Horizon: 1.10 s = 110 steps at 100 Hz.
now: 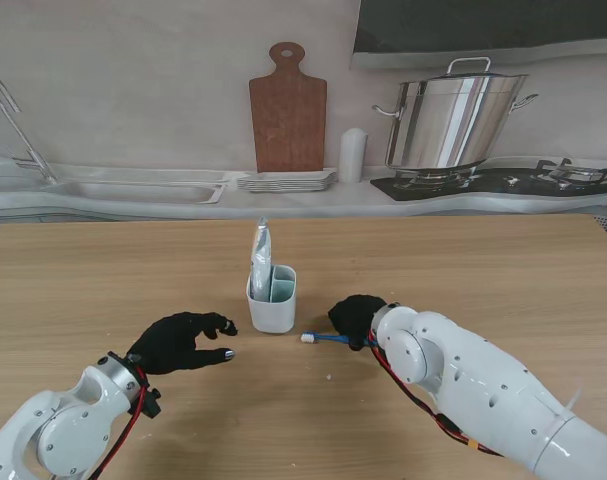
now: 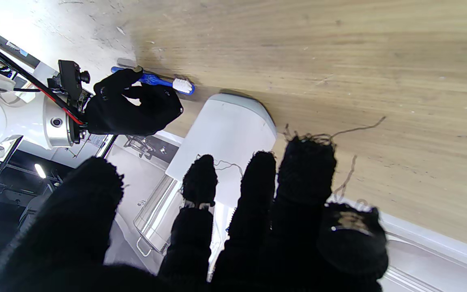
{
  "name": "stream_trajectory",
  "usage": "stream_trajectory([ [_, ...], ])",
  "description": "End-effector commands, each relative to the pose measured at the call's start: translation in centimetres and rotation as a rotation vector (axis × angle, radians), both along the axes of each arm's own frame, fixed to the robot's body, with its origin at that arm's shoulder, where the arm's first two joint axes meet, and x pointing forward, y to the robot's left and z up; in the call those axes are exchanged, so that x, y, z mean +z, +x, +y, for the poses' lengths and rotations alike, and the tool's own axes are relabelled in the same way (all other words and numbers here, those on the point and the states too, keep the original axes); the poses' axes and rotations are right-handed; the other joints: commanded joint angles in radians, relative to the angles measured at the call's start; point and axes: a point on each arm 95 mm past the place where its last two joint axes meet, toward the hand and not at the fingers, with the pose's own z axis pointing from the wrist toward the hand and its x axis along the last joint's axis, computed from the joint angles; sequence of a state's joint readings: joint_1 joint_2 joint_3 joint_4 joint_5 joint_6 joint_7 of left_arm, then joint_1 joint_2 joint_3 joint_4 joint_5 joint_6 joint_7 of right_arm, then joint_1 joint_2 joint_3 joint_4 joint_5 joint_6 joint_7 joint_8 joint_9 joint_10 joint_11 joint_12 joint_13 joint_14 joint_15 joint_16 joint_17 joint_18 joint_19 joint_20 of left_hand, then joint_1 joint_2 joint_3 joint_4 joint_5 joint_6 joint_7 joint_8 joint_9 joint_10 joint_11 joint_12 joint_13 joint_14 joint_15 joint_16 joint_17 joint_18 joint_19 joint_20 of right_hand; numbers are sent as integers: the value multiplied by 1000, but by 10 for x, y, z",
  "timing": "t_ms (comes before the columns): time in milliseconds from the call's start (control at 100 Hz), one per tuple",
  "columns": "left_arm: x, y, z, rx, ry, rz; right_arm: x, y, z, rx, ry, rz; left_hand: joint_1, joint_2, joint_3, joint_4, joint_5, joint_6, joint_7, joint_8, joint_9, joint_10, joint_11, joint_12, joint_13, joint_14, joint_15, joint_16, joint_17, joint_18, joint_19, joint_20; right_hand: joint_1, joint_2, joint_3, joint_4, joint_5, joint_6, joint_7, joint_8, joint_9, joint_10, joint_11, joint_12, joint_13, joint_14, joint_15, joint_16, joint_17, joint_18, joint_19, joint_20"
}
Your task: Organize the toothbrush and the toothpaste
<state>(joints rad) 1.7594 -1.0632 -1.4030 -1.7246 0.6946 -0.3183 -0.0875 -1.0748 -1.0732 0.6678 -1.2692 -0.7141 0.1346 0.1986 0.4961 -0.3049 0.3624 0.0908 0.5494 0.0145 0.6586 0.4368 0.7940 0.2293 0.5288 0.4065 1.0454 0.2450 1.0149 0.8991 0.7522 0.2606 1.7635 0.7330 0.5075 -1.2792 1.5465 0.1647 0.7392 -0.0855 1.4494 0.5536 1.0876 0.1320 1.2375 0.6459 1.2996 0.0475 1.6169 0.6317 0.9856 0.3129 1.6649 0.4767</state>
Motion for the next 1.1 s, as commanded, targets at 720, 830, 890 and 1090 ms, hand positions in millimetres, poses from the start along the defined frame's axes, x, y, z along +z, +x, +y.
stream_trajectory([
  [720,2,-1,0,-9,3,-6,21,-31,-13,-206,227,-26,20,25,5,29,25,12,5,-10,19,-3,19,-18,10,53,-4,11,-2,-32,24,10,291,152,24,33,3,-41,11,32,13,0,52,7,4,-108,29,4,0,1,34,30],
  [830,2,-1,1,-8,4,-8,34,-32,-10,-260,298,-36,21,24,5,29,26,10,6,-10,21,-2,20,-18,10,52,-4,11,-2,-32,24,10,294,158,23,27,-1,-38,9,34,7,4,54,9,4,-105,25,2,-11,4,35,32],
  [890,3,-1,1,-8,4,-10,41,-32,-9,-289,343,-43,21,23,5,29,26,10,6,-10,21,-2,21,-18,11,53,-4,11,-2,-32,24,10,293,163,24,22,-7,-38,8,35,3,3,54,9,4,-104,21,-1,-13,3,36,34],
  [1090,4,0,2,-11,6,-15,64,-32,1,-353,491,-80,20,25,5,28,25,10,5,-10,20,-2,20,-18,11,52,-4,11,-2,-32,24,10,294,201,23,-39,-34,-42,12,46,-26,-1,59,8,7,-97,-7,-23,-42,-2,25,37],
])
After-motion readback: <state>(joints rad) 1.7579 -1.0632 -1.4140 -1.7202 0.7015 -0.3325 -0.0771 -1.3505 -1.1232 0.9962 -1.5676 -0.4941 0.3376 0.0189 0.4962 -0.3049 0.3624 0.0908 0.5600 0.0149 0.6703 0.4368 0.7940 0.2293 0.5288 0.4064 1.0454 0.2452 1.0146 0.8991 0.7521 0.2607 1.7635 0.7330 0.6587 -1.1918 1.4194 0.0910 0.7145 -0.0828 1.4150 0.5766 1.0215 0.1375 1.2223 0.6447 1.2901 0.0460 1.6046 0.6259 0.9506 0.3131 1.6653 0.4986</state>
